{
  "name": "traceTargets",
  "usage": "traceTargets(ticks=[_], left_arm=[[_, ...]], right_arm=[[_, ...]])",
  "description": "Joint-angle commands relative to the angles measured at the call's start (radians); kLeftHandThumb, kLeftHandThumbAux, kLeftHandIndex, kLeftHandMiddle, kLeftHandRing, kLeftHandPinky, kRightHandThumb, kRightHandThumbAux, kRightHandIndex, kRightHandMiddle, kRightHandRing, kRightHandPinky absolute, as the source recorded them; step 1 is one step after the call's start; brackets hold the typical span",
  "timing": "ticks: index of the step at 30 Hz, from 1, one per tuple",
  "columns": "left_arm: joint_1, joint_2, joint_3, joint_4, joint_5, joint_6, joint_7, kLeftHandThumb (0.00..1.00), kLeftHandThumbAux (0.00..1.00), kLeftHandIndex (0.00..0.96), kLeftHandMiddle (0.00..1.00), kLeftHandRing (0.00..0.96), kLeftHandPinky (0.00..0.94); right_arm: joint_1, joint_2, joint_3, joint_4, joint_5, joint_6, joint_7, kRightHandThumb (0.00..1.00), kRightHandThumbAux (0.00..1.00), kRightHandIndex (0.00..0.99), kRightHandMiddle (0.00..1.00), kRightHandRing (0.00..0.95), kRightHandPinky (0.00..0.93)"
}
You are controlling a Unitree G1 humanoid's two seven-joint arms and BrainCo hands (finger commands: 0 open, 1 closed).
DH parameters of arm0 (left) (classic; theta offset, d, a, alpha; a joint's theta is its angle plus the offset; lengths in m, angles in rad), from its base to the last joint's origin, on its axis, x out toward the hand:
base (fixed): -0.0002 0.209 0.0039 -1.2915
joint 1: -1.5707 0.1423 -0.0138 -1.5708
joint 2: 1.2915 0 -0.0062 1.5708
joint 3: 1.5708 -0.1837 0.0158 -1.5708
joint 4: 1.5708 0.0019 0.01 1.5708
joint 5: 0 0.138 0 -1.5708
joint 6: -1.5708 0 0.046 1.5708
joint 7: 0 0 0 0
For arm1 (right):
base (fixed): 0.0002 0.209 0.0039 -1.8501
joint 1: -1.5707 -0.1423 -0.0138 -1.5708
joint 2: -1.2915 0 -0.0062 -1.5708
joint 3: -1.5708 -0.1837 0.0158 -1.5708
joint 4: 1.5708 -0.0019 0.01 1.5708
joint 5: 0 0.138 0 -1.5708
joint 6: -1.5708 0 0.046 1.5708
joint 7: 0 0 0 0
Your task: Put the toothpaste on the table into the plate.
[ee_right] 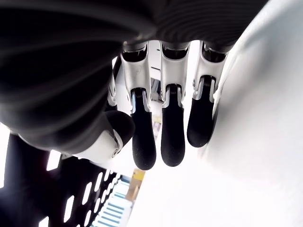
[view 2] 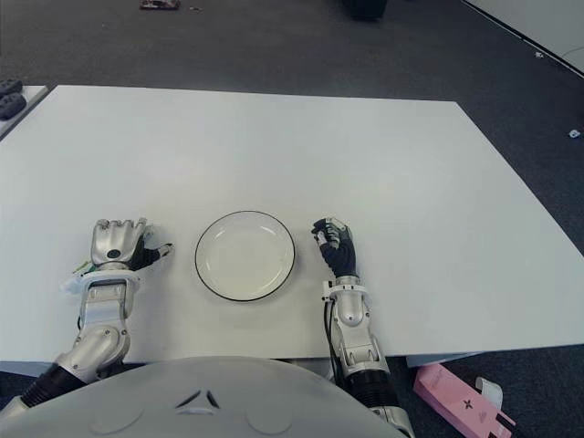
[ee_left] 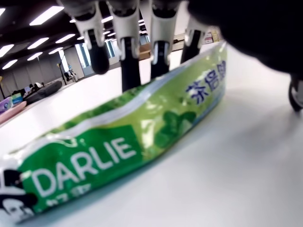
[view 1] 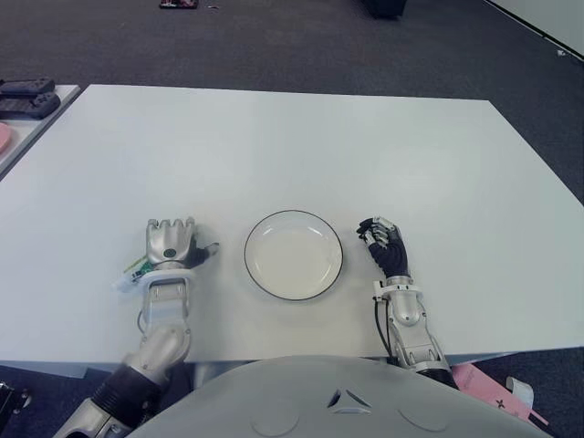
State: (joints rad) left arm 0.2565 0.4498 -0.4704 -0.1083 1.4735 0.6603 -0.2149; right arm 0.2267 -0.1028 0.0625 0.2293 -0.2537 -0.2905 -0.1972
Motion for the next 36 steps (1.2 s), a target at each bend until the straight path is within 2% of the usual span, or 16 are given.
traceTargets(ticks=[1,3,8,11,18,24,30,36], left_arm=[[0.133,0.014,-0.003,0.072,-0.143,-0.067,-0.113,0.473,0.71,0.394,0.522,0.545,0.601],[0.143,0.014,0.026,0.044,-0.203,-0.084,-0.139,0.605,0.708,0.416,0.558,0.575,0.619],[0.158,0.015,0.087,0.002,-0.33,-0.12,-0.185,0.685,0.705,0.431,0.625,0.646,0.694],[0.155,0.018,0.148,-0.005,-0.463,-0.152,-0.237,0.698,0.704,0.436,0.671,0.678,0.721],[0.13,0.036,0.229,0.069,-0.655,-0.218,-0.296,0.706,0.706,0.439,0.734,0.734,0.779],[0.113,0.051,0.25,0.104,-0.753,-0.24,-0.337,0.707,0.708,0.44,0.761,0.76,0.78],[0.08,0.076,0.282,0.127,-0.886,-0.242,-0.431,0.706,0.711,0.44,0.767,0.765,0.769],[0.066,0.089,0.292,0.131,-0.939,-0.233,-0.454,0.704,0.712,0.439,0.765,0.764,0.769]], right_arm=[[0.034,-0.022,-0.019,0.039,-0.013,0.054,-0.004,0.707,0.735,0.424,0.52,0.499,0.443],[0.036,-0.022,-0.02,0.038,-0.011,0.051,-0.003,0.708,0.734,0.424,0.519,0.498,0.445],[0.042,-0.021,-0.02,0.031,-0.009,0.043,-0.002,0.709,0.734,0.424,0.518,0.5,0.455],[0.044,-0.024,-0.02,0.028,-0.007,0.036,0.002,0.707,0.734,0.424,0.514,0.503,0.48],[0.044,-0.025,-0.02,0.026,-0.004,0.028,0.005,0.707,0.734,0.425,0.512,0.503,0.478],[0.042,-0.026,-0.022,0.025,-0.005,0.031,0.004,0.707,0.735,0.425,0.507,0.503,0.48],[0.036,-0.032,-0.024,0.037,-0.012,0.025,-0.001,0.704,0.735,0.424,0.5,0.51,0.496],[0.031,-0.036,-0.023,0.043,-0.015,0.025,-0.005,0.705,0.735,0.424,0.505,0.511,0.485]])
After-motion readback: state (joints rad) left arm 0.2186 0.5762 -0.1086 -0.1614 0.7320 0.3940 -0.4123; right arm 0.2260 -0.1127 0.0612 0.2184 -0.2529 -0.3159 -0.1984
